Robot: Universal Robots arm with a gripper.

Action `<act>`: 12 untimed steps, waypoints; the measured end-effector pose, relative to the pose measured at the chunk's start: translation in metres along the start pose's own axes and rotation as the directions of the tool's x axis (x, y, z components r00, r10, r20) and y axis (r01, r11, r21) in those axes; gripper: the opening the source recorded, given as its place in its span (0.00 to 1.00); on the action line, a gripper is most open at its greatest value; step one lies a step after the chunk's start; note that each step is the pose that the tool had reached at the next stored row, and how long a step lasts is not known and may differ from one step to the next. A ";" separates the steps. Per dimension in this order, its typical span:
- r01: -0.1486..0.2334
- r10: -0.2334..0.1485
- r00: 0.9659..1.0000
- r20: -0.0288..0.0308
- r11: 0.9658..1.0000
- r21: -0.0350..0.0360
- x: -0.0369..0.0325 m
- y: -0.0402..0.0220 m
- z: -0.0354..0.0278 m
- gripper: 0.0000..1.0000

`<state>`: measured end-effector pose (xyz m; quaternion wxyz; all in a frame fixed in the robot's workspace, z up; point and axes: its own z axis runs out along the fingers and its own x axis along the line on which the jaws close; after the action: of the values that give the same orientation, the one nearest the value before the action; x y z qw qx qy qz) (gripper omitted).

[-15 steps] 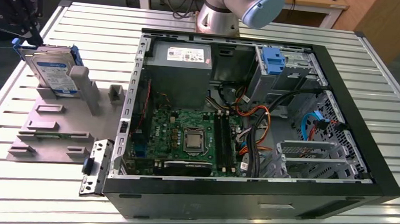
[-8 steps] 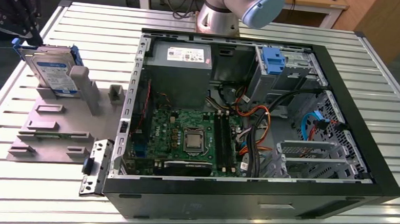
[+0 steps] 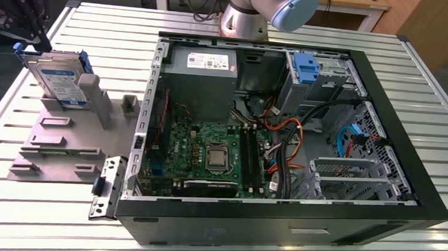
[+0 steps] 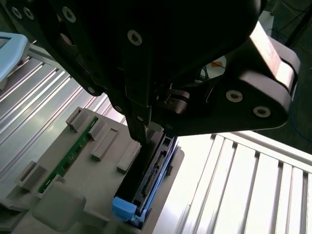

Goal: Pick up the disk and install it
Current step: 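Pick up the disk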

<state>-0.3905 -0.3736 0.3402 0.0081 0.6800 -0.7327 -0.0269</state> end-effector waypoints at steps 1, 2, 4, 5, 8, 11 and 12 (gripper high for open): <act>0.001 -0.001 1.000 0.000 1.000 0.000 -0.0003 -0.0008 0.0003 0.11; 0.002 -0.002 1.000 0.000 1.000 0.000 -0.0006 -0.0015 0.0007 0.11; 0.004 -0.004 1.000 0.000 1.000 0.000 -0.0012 -0.0026 0.0019 0.11; 0.005 -0.005 1.000 0.000 1.000 0.000 -0.0015 -0.0030 0.0027 0.11; 0.008 -0.008 1.000 0.000 1.000 0.000 -0.0048 -0.0029 0.0040 0.11; 0.009 -0.009 1.000 -0.001 1.000 0.000 -0.0081 -0.0027 0.0054 0.11; 0.010 -0.010 1.000 0.000 1.000 0.000 -0.0086 -0.0027 0.0063 0.11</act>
<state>-0.3875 -0.3650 0.3339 0.0082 0.6837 -0.7293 -0.0268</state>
